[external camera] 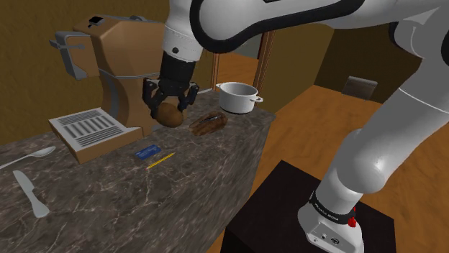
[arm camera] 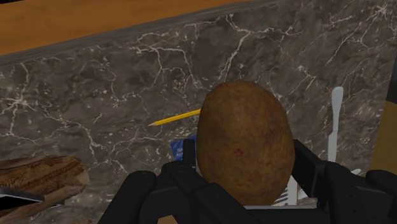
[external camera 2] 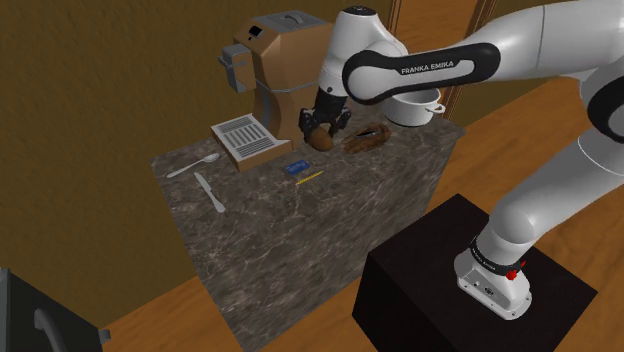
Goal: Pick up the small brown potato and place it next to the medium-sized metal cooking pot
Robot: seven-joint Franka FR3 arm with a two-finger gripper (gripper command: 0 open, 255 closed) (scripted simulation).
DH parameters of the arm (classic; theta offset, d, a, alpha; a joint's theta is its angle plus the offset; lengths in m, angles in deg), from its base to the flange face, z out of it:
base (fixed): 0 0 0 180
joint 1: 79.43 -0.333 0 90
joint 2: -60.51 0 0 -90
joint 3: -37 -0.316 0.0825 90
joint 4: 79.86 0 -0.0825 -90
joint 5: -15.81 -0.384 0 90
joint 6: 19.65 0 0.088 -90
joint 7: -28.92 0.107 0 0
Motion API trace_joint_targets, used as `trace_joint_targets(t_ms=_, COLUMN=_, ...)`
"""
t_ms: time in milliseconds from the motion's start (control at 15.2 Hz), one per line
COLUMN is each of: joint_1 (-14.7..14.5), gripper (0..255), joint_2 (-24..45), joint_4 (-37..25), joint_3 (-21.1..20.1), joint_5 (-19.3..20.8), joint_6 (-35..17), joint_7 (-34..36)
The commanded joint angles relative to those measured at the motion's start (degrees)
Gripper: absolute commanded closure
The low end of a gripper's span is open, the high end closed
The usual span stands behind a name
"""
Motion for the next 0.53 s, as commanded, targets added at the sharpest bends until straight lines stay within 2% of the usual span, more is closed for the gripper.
trace_joint_targets(t_ms=0, joint_1=0.6, gripper=255, joint_2=-2.5, joint_4=2.6, joint_3=2.3, joint_5=-1.8, joint_6=0.1, joint_7=-4.0)
trace_joint_targets(t_ms=462, joint_1=2.6, gripper=255, joint_2=-9.5, joint_4=9.5, joint_3=10.3, joint_5=-4.8, joint_6=1.6, joint_7=-15.5)
